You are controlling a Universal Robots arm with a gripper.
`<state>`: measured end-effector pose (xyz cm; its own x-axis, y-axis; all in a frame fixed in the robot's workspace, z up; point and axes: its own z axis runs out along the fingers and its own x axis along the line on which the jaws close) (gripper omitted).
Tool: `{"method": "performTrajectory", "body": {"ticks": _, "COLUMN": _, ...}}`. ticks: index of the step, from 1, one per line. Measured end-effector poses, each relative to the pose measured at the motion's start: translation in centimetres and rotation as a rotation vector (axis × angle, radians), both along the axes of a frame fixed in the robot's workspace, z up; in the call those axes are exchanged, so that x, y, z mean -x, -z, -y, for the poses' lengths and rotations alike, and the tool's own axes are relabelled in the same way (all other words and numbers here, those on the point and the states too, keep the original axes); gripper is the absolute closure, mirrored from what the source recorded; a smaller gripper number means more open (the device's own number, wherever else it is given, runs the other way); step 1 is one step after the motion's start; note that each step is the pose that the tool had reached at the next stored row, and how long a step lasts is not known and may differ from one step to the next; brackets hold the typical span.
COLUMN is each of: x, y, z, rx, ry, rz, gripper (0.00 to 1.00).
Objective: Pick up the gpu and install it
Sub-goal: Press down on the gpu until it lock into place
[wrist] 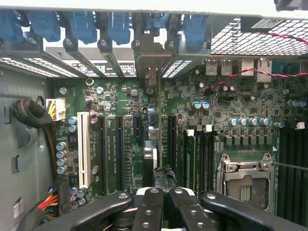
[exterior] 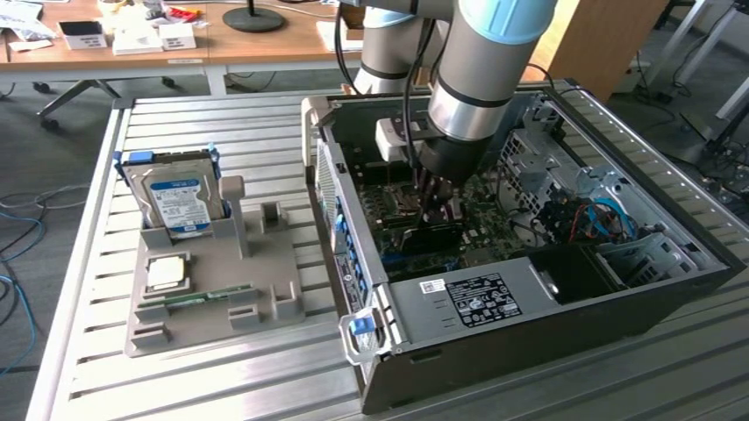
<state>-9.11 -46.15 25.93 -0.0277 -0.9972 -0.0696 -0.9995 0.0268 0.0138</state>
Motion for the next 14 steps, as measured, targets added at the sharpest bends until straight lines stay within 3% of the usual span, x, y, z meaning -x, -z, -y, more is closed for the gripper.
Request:
{"method": "performTrajectory", "body": {"ticks": 10, "x": 0.02, "y": 0.05, "z": -0.01, "rx": -0.0001, "ry": 0.000, "rz": 0.0002, "gripper": 0.89}}
{"method": "performTrajectory", "body": {"ticks": 13, "x": 0.01, "y": -0.25, "z": -0.04, "rx": -0.0023, "ry": 0.000, "rz": 0.0016, "gripper": 0.89}}
{"method": "performTrajectory", "body": {"ticks": 14, "x": 0.02, "y": -0.58, "z": -0.02, "rx": -0.0006, "ry": 0.000, "rz": 0.0009, "gripper": 0.89}}
